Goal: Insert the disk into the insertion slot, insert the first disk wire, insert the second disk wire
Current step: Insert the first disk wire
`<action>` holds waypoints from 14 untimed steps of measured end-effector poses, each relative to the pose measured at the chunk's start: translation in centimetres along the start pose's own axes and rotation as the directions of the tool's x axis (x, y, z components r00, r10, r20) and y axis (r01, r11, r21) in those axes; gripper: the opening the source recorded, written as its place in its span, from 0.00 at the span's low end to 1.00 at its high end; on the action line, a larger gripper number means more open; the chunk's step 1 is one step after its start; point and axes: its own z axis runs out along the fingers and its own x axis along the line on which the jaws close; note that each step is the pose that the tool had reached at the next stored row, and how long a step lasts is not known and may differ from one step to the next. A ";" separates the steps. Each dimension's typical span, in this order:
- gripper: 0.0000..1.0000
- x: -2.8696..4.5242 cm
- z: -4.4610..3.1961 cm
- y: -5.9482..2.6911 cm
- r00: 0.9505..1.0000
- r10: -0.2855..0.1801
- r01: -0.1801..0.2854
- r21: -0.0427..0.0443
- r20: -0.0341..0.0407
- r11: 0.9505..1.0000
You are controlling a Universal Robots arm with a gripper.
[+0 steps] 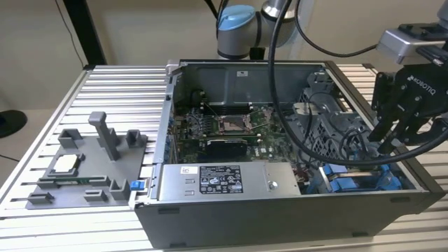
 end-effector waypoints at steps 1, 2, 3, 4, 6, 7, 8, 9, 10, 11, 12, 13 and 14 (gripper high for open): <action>0.00 0.00 0.00 0.00 1.000 0.000 0.000 0.000 0.000 1.000; 0.00 0.00 0.00 0.00 1.000 0.000 0.000 0.000 0.000 1.000; 0.00 0.00 0.00 0.00 1.000 0.000 0.000 0.000 0.000 1.000; 0.00 0.00 -0.01 -0.01 1.000 0.000 0.000 0.000 0.000 1.000; 0.00 0.00 -0.03 -0.07 1.000 0.000 0.000 0.000 0.000 1.000; 0.00 0.00 -0.03 -0.09 1.000 0.000 0.000 0.000 0.000 1.000; 0.00 0.00 -0.02 -0.13 1.000 0.000 0.000 0.000 0.000 1.000; 0.00 0.00 -0.02 -0.16 1.000 0.000 0.000 -0.001 0.000 1.000; 0.00 0.00 -0.02 -0.21 1.000 0.000 0.000 -0.001 0.000 1.000; 0.00 0.01 -0.02 -0.26 1.000 0.000 0.000 -0.002 0.000 1.000; 0.00 0.01 -0.03 -0.32 1.000 0.000 0.000 -0.003 0.000 1.000; 0.00 0.01 -0.03 -0.37 1.000 0.000 0.000 -0.003 0.000 1.000; 0.00 0.02 -0.03 -0.43 1.000 0.000 0.000 -0.004 0.000 1.000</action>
